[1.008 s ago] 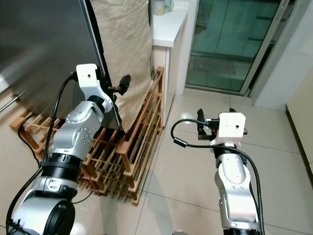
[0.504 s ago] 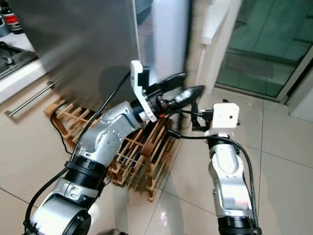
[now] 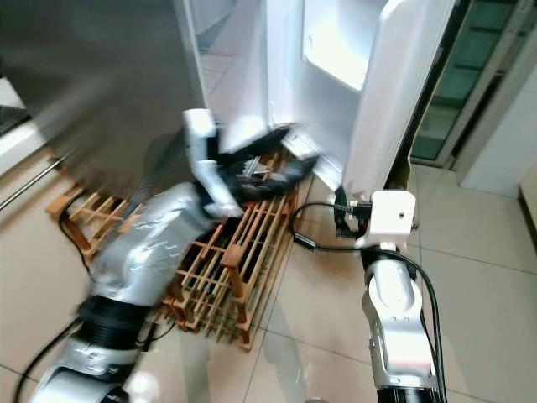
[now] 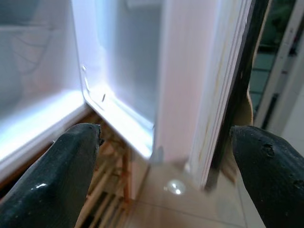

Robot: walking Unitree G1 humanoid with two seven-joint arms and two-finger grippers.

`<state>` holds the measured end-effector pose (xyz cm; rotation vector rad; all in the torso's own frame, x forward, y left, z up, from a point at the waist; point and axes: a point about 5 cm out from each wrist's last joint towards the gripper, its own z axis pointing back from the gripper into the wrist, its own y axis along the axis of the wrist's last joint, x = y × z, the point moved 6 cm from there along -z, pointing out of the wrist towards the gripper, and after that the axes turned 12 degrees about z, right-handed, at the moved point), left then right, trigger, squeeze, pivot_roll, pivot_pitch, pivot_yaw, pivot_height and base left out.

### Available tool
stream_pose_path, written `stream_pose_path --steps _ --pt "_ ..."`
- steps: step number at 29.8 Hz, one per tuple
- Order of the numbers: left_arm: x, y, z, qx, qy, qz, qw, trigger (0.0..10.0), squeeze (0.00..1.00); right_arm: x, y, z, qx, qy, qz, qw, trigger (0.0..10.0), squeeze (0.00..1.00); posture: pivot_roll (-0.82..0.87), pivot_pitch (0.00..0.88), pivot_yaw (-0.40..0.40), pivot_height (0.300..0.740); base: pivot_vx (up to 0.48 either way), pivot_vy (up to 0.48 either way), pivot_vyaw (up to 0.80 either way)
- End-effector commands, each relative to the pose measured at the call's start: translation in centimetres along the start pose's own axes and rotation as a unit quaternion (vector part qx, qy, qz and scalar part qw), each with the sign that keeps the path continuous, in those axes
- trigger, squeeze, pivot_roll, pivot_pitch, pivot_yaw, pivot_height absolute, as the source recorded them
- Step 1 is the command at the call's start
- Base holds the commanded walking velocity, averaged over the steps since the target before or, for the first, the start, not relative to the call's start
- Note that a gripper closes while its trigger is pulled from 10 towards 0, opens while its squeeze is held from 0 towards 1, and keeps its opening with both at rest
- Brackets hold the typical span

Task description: Restocking fridge

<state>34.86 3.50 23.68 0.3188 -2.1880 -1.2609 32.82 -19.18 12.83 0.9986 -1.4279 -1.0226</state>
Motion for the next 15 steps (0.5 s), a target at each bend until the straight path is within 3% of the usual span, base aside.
stream_pose_path --steps 1,2,3,4,5,6,7,8,9,15 --pt "-5.0 3.7 3.9 0.079 0.152 -0.031 0.985 10.0 0.00 -0.4 0.5 -0.2 0.009 0.007 -0.007 1.000 10.0 0.00 -0.07 0.000 0.068 0.740 0.000 0.000 0.00" --pt "-5.9 4.2 5.0 0.089 0.184 -0.046 0.978 10.0 0.00 -0.4 0.4 -0.2 0.007 0.008 -0.009 1.000 10.0 0.00 -0.07 0.000 0.068 0.740 0.000 0.000 0.00" --pt "-5.9 4.2 5.0 0.089 0.184 -0.046 0.978 10.0 0.00 -0.4 0.4 -0.2 0.007 0.008 -0.009 1.000 10.0 0.00 -0.07 0.000 0.068 0.740 0.000 0.000 0.00" --pt "-7.9 4.4 7.8 0.097 0.253 -0.073 0.960 10.0 0.00 -0.5 0.3 -0.3 0.007 0.013 -0.010 1.000 10.0 0.00 -0.05 0.000 0.056 0.740 0.000 0.000 0.00" --pt "-7.9 4.4 7.8 0.097 0.253 -0.073 0.960 10.0 0.00 -0.5 0.3 -0.3 0.007 0.013 -0.010 1.000 10.0 0.00 -0.05 0.000 0.056 0.740 0.000 0.000 0.00" --pt "-8.5 4.3 8.8 0.094 0.278 -0.084 0.952 10.0 0.00 -0.6 0.3 -0.4 0.007 0.014 -0.010 1.000 10.0 0.00 -0.05 0.000 0.056 0.740 0.000 0.000 0.00" --pt "-9.7 3.7 10.5 0.079 0.325 -0.104 0.937 10.0 0.00 -0.6 0.2 -0.6 0.006 0.016 -0.008 1.000 10.0 0.00 -0.05 0.000 0.047 0.740 0.000 0.000 0.00" --pt "-9.7 3.7 10.5 0.079 0.325 -0.104 0.937 10.0 0.00 -0.6 0.2 -0.6 0.006 0.016 -0.008 1.000 10.0 0.00 -0.05 0.000 0.047 0.740 0.000 0.000 0.00" --pt "-10.5 3.3 11.7 0.074 0.354 -0.106 0.926 10.0 0.00 -0.4 0.1 -0.8 0.005 0.017 -0.007 1.000 10.0 0.00 -0.04 0.000 0.036 0.740 0.000 0.000 0.00" --pt "-11.3 2.5 12.8 0.058 0.389 -0.118 0.912 10.0 0.00 -0.1 -0.2 -1.4 0.000 0.015 -0.004 1.000 10.0 0.00 -0.03 0.000 0.033 0.740 0.000 0.000 0.00"
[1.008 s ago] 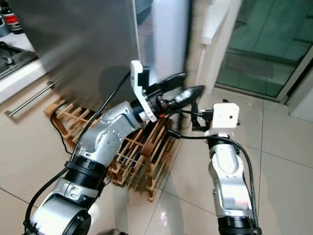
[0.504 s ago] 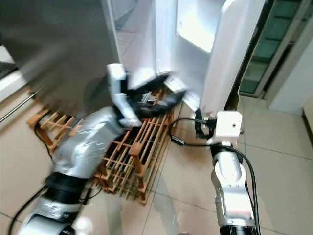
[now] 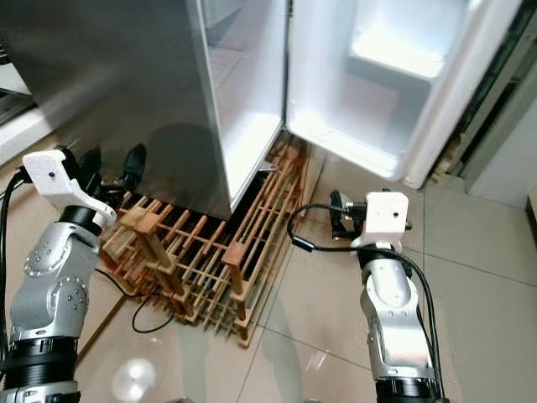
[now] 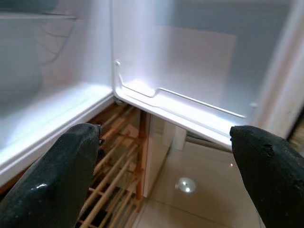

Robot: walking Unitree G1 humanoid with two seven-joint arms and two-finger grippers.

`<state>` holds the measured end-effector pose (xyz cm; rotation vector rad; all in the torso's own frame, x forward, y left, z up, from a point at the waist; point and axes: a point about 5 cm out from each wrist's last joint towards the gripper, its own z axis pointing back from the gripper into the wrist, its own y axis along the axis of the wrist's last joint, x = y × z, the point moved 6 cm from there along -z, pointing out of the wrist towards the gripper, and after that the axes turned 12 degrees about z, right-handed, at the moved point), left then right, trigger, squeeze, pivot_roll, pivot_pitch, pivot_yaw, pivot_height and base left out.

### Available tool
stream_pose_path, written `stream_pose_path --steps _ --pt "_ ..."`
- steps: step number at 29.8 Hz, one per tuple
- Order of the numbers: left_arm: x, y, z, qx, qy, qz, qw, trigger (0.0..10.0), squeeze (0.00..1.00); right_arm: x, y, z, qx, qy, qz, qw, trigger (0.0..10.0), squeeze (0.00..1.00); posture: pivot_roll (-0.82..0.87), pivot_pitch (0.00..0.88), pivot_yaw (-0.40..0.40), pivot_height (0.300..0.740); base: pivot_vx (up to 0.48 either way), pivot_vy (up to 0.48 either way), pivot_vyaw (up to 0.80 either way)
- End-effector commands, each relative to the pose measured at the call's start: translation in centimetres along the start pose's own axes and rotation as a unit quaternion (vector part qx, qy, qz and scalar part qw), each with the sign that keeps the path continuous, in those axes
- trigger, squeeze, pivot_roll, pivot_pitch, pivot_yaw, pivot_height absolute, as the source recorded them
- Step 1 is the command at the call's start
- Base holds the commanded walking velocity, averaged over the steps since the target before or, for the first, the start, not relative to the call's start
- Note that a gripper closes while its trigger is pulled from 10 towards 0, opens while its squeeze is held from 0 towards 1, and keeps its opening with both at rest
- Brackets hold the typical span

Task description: Restocking fridge

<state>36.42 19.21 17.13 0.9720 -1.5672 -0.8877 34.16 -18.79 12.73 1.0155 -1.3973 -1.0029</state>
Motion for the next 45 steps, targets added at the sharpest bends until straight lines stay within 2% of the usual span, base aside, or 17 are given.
stream_pose_path --steps 1,3,4,8,11,13,14,15,16,19,25,31,35,39,41,45 --pt "-0.4 -0.6 0.1 -0.011 0.016 -0.016 1.000 10.0 0.00 0.4 -0.2 -0.2 -0.001 -0.003 -0.001 1.000 10.0 0.00 -0.03 0.000 0.036 0.740 0.000 0.000 0.00" --pt "-0.8 -0.9 0.4 -0.017 0.025 -0.043 0.999 10.0 0.00 0.3 -0.2 -0.3 -0.001 -0.003 0.000 1.000 10.0 0.00 -0.03 0.000 0.037 0.740 0.000 0.000 0.00" --pt "-0.7 -0.7 0.5 -0.013 0.020 -0.034 0.999 10.0 0.00 0.0 -0.2 -0.4 -0.002 0.001 0.007 1.000 10.0 0.00 -0.02 0.000 0.036 0.740 0.000 0.000 0.73" --pt "-0.7 -0.2 0.4 -0.004 0.027 -0.048 0.998 10.0 0.00 -0.5 -0.4 -0.4 -0.005 0.006 0.007 1.000 10.0 0.00 -0.01 0.000 0.034 0.740 0.000 -0.426 0.65" --pt "0.1 0.2 0.7 0.008 0.024 -0.057 0.998 10.0 0.00 -1.1 -0.6 -0.5 -0.006 0.015 0.006 1.000 10.0 0.00 -0.01 0.000 0.033 0.740 0.000 -0.425 0.62" --pt "1.0 0.2 0.9 0.013 0.021 -0.078 0.997 10.0 0.00 -1.4 -0.8 -0.5 -0.008 0.019 0.005 1.000 10.0 0.00 -0.01 0.000 0.031 0.740 0.000 -0.420 0.61" --pt "1.0 0.2 0.9 0.013 0.021 -0.078 0.997 10.0 0.00 -1.4 -0.8 -0.5 -0.008 0.019 0.005 1.000 10.0 0.00 -0.01 0.000 0.031 0.740 0.000 -0.416 0.61" --pt "1.0 0.3 0.8 0.014 0.027 -0.107 0.994 10.0 0.00 -1.6 -0.7 -0.7 -0.007 0.021 0.005 1.000 10.0 0.00 -0.01 0.000 0.029 0.740 0.322 -0.352 0.61" --pt "0.7 0.4 0.6 0.013 0.033 -0.112 0.993 10.0 0.00 -1.7 -0.7 -0.7 -0.007 0.022 0.005 1.000 10.0 0.00 -0.01 0.000 0.027 0.740 0.330 -0.345 0.60" --pt "0.0 0.2 0.1 0.006 0.049 -0.100 0.994 10.0 0.00 -1.8 -0.6 -1.0 -0.007 0.022 0.005 1.000 10.0 0.00 -0.02 0.000 0.018 0.740 0.336 -0.339 0.59" --pt "0.4 -0.6 -0.2 -0.007 0.059 -0.096 0.994 10.0 0.00 -1.7 -0.7 -1.0 -0.008 0.022 0.008 1.000 10.0 0.00 -0.03 0.000 0.019 0.740 0.334 -0.341 0.57" --pt "-0.4 -1.6 -0.5 -0.029 0.086 -0.096 0.991 10.0 0.00 -1.6 -0.9 -1.0 -0.009 0.021 0.009 1.000 10.0 0.00 -0.03 0.000 0.020 0.740 0.334 -0.341 0.52" --pt "-0.2 -1.7 -0.6 -0.030 0.082 -0.097 0.991 10.0 0.00 -1.9 -1.0 -1.0 -0.010 0.023 0.009 1.000 10.0 0.00 -0.03 0.000 0.024 0.740 0.330 -0.343 0.51" --pt "0.5 -0.5 -0.4 0.009 0.070 -0.064 0.995 10.0 0.00 -1.7 -1.3 -0.9 -0.013 0.017 0.004 1.000 10.0 0.00 -0.03 0.000 0.026 0.740 0.292 -0.377 0.50" --pt "0.3 -1.3 -0.5 -0.019 0.071 -0.055 0.996 10.0 0.00 -1.4 -1.5 -1.0 -0.017 0.010 0.004 1.000 10.0 0.00 -0.02 0.000 0.024 0.740 0.000 0.000 0.50" --pt "0.6 -0.5 -0.5 -0.002 0.055 -0.083 0.995 10.0 0.00 -1.5 -1.5 -1.0 -0.016 0.012 -0.004 1.000 10.0 0.00 -0.02 0.000 0.023 0.740 0.000 0.000 0.13"
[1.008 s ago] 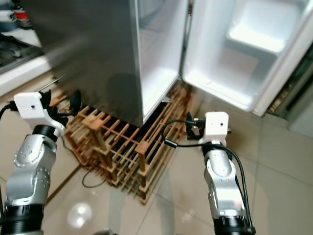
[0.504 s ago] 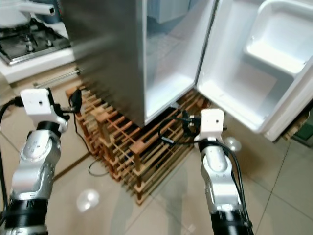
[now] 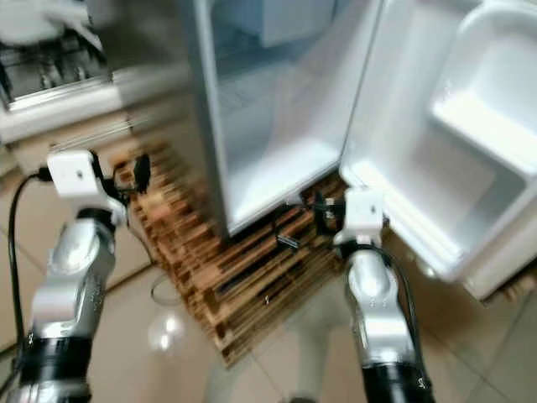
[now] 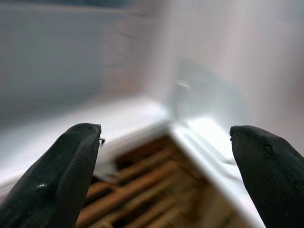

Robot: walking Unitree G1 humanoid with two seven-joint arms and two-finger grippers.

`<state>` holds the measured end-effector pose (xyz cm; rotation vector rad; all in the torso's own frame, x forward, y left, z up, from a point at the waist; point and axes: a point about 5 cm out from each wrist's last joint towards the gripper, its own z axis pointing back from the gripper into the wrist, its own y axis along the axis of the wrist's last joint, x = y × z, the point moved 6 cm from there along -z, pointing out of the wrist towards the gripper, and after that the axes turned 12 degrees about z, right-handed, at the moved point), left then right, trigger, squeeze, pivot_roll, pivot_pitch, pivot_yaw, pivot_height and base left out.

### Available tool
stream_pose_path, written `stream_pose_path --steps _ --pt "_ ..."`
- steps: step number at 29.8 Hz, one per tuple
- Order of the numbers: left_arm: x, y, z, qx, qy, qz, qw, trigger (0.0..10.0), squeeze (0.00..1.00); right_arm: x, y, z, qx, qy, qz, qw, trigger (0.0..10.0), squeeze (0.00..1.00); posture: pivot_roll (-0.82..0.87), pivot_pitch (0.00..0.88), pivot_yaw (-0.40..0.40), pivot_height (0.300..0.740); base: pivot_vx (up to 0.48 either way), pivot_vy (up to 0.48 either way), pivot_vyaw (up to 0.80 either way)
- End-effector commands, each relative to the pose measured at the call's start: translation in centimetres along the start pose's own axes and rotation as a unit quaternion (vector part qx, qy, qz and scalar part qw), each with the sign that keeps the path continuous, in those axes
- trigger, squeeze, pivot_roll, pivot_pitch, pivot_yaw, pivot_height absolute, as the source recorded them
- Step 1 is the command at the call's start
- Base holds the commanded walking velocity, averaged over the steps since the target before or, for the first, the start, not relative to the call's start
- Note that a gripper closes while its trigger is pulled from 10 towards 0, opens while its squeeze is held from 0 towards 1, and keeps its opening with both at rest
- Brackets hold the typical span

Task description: Restocking fridge

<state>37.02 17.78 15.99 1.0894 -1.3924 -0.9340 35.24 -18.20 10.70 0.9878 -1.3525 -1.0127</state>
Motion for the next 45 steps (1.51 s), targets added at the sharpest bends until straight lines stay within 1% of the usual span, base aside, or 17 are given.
stream_pose_path --steps 1,11,15,16,23,25,29,30,31,33,34,39,40,41,42,43,45 --pt "-0.1 1.5 0.2 0.027 -0.013 -0.014 0.999 10.0 0.00 -0.4 0.3 0.0 0.007 0.002 -0.004 1.000 10.0 0.00 -0.02 0.000 0.022 0.740 0.000 0.000 0.00" --pt "1.1 2.3 0.8 0.052 -0.035 -0.011 0.998 10.0 0.00 -0.4 0.2 0.0 0.007 0.006 -0.002 1.000 10.0 0.00 -0.02 0.000 0.022 0.740 0.052 -0.375 0.00" --pt "1.4 2.7 0.9 0.062 -0.042 -0.013 0.997 10.0 0.00 0.0 -0.1 0.2 0.000 0.004 0.005 1.000 10.0 0.00 -0.02 0.000 0.022 0.740 0.000 0.000 0.00" --pt "1.6 2.6 0.9 0.061 -0.047 -0.014 0.997 10.0 0.00 0.7 -0.4 0.6 -0.010 -0.010 0.005 1.000 10.0 0.00 -0.03 0.000 0.021 0.740 0.000 0.000 0.00" --pt "2.3 2.2 1.1 0.055 -0.059 -0.004 0.997 10.0 0.00 0.6 -1.2 2.3 -0.024 -0.006 0.011 1.000 10.0 0.00 -0.04 0.000 0.023 0.740 0.000 0.000 0.00" --pt "2.8 1.5 1.2 0.043 -0.068 0.003 0.997 10.0 0.00 1.3 -1.9 2.6 -0.035 -0.017 0.017 0.999 10.0 0.00 -0.05 0.000 0.034 0.740 0.000 0.000 0.00" --pt "3.6 1.1 1.2 0.034 -0.085 0.003 0.996 10.0 0.00 4.0 -3.1 2.5 -0.056 -0.050 0.043 0.996 10.0 0.00 -0.06 0.000 0.044 0.740 0.000 0.000 0.00" --pt "3.6 1.1 1.2 0.034 -0.085 0.003 0.996 10.0 0.00 4.0 -3.1 2.5 -0.056 -0.050 0.043 0.996 10.0 0.00 -0.06 0.000 0.044 0.740 0.000 0.000 0.00" --pt "3.7 1.0 1.1 0.033 -0.088 0.004 0.996 10.0 0.00 5.8 -3.5 2.3 -0.065 -0.068 0.059 0.994 10.0 0.00 -0.06 0.000 0.046 0.740 0.000 0.000 0.00" --pt "3.7 1.0 1.1 0.033 -0.089 0.005 0.996 10.0 0.00 6.5 -3.6 2.2 -0.068 -0.074 0.065 0.993 10.0 0.00 -0.06 0.000 0.046 0.740 0.000 0.000 0.00" --pt "3.8 1.0 1.1 0.033 -0.090 0.005 0.995 10.0 0.00 8.2 -3.8 2.1 -0.074 -0.093 0.081 0.990 10.0 0.00 -0.06 0.000 0.046 0.740 0.000 0.000 0.00" --pt "3.8 1.0 1.1 0.033 -0.092 0.006 0.995 10.0 0.00 10.2 -4.7 1.9 -0.101 -0.104 0.106 0.984 10.0 0.00 -0.06 0.000 0.045 0.740 0.000 0.000 0.00" --pt "3.9 1.0 1.1 0.032 -0.094 0.007 0.995 10.0 0.00 12.7 -6.0 2.0 -0.140 -0.131 0.109 0.975 10.0 0.00 -0.06 0.000 0.047 0.740 0.000 0.000 0.00" --pt "3.9 1.0 1.1 0.031 -0.095 0.007 0.995 10.0 0.00 14.4 -6.0 2.1 -0.146 -0.156 0.109 0.971 10.0 0.00 -0.06 0.000 0.048 0.740 0.000 0.000 0.00" --pt "3.9 1.0 1.1 0.031 -0.095 0.007 0.995 10.0 0.00 14.4 -6.0 2.1 -0.146 -0.156 0.109 0.971 10.0 0.00 -0.06 0.000 0.048 0.740 0.000 0.000 0.00" --pt "3.9 1.0 1.1 0.031 -0.096 0.007 0.995 10.0 0.00 16.1 -5.5 2.1 -0.140 -0.183 0.108 0.967 10.0 0.00 -0.06 0.000 0.050 0.740 0.000 0.000 0.00" --pt "4.0 1.0 1.1 0.031 -0.097 0.007 0.995 10.0 0.00 16.2 -4.7 1.9 -0.125 -0.183 0.114 0.968 10.0 0.00 -0.06 0.000 0.050 0.740 0.000 0.000 0.00"
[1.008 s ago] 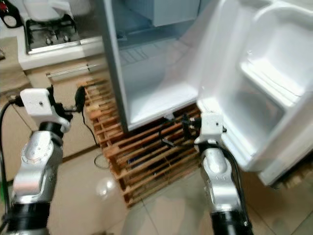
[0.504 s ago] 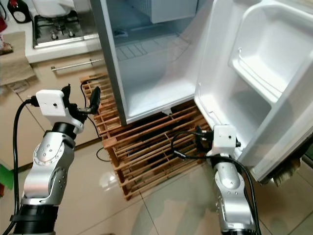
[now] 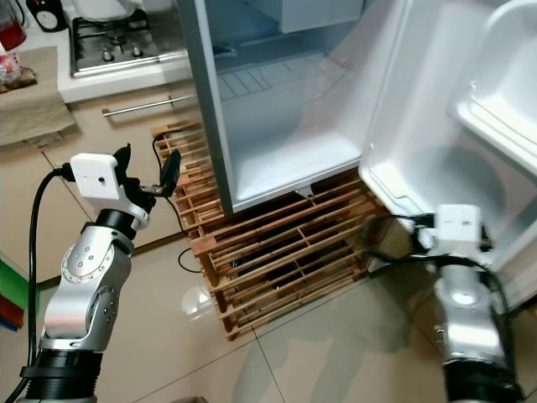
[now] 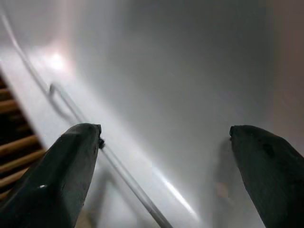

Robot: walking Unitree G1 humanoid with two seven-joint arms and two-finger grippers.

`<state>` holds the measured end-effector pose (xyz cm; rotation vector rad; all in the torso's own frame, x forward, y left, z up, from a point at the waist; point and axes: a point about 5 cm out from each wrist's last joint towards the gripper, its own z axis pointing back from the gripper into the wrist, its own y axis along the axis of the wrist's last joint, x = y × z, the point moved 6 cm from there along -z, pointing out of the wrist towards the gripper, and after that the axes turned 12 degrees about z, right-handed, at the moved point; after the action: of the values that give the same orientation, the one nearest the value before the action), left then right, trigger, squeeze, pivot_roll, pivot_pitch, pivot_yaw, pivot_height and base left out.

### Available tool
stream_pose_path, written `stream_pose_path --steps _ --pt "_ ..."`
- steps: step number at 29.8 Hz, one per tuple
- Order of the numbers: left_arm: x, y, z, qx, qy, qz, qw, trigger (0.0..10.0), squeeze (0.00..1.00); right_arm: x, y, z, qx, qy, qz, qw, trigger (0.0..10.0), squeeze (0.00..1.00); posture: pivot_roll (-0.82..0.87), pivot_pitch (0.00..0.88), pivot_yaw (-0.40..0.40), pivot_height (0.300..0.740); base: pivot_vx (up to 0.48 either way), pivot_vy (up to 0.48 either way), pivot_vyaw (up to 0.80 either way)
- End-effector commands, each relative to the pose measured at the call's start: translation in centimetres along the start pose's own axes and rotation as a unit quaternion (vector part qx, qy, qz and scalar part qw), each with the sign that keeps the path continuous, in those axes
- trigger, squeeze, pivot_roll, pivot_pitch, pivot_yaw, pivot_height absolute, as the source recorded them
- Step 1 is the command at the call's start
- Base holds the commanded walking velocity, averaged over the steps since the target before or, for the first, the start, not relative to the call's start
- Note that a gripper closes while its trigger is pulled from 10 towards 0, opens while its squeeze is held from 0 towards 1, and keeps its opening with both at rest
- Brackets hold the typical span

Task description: Restocking fridge

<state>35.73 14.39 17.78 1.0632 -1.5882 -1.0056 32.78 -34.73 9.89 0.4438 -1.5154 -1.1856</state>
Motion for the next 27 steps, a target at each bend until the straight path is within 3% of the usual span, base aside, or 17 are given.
stream_pose_path --steps 1,3,4,5,6,8,9,11,18,27 --pt "0.2 0.1 -0.2 0.001 -0.005 0.001 1.000 10.0 0.00 -0.5 2.8 0.1 0.050 0.004 -0.011 0.999 10.0 0.00 -0.06 0.000 0.050 0.740 0.000 0.000 0.00" --pt "0.1 0.1 -0.3 0.002 0.001 -0.001 1.000 10.0 0.00 -3.7 4.6 1.0 0.080 0.059 -0.032 0.995 10.0 0.00 -0.06 0.000 0.051 0.740 0.000 0.000 0.00" --pt "0.1 0.1 -0.3 0.002 0.001 -0.001 1.000 10.0 0.00 -3.7 4.6 1.0 0.080 0.059 -0.032 0.995 10.0 0.00 -0.06 0.000 0.051 0.740 0.000 0.000 0.00" --pt "-0.1 -0.2 -0.3 -0.003 0.007 -0.005 1.000 10.0 0.00 -6.2 5.8 1.9 0.101 0.100 -0.046 0.989 10.0 0.00 -0.06 0.000 0.050 0.740 0.000 0.000 0.00" --pt "-0.1 -0.2 -0.3 -0.003 0.007 -0.005 1.000 10.0 0.00 -6.2 5.8 1.9 0.101 0.100 -0.046 0.989 10.0 0.00 -0.06 0.000 0.050 0.740 0.000 0.000 0.00" --pt "-0.5 -0.6 -0.3 -0.012 0.016 -0.016 1.000 10.0 0.00 -10.9 8.0 4.5 0.135 0.173 -0.082 0.972 10.0 0.00 -0.06 0.000 0.047 0.740 0.000 0.000 0.00" --pt "-0.5 -0.6 -0.3 -0.012 0.016 -0.016 1.000 10.0 0.00 -10.9 8.0 4.5 0.135 0.173 -0.082 0.972 10.0 0.00 -0.06 0.000 0.047 0.740 0.000 0.000 0.00" --pt "-0.9 -0.8 -0.3 -0.017 0.027 -0.020 0.999 10.0 0.00 -13.3 8.8 5.9 0.147 0.203 -0.106 0.962 10.0 0.00 -0.05 0.000 0.044 0.740 0.000 0.000 0.00" --pt "-2.0 -1.1 -0.1 -0.022 0.051 0.008 0.998 10.0 0.00 -14.5 9.3 5.4 0.145 0.211 -0.106 0.961 10.0 0.00 -0.04 0.000 0.028 0.740 0.000 0.000 0.64" --pt "-2.1 -0.6 0.2 -0.011 0.060 -0.001 0.998 10.0 0.00 -15.0 9.0 5.1 0.137 0.228 -0.103 0.959 10.0 0.00 -0.02 0.000 0.010 0.740 0.000 0.461 0.56"
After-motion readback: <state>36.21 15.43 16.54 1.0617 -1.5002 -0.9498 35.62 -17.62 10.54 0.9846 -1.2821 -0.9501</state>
